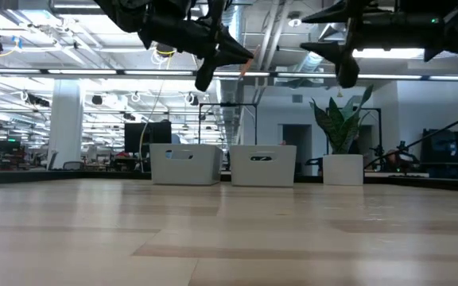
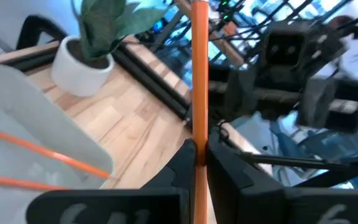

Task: Sort pens & pencils
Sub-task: Put the orange pencil into the right gray bin

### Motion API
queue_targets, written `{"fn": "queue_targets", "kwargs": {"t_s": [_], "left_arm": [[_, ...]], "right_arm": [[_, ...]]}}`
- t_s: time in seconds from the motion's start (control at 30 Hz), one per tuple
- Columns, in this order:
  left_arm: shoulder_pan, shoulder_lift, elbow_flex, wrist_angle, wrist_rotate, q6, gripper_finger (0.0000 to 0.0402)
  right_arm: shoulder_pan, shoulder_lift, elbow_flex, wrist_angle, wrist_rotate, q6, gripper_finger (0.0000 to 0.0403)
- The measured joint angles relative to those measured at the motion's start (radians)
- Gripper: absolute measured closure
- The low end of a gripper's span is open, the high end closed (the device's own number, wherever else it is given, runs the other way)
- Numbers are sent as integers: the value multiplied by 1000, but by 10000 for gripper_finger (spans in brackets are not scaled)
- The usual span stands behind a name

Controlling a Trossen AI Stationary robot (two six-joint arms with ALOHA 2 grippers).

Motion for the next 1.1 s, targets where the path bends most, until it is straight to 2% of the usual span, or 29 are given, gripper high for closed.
{"fn": "queue_targets", "kwargs": {"t_s": [0.37,0.73,1.1], "left_arm": [[6,-2,0,99,57,-3,387],[2,-2,0,100,63,-9,387],[2,-2,0,138,90,-18,387]], "right_arm": [[25,202,1,251,0,63,177],[25,350,151,246,-1,0,178],[23,470,241,221,-2,-8,178]]}}
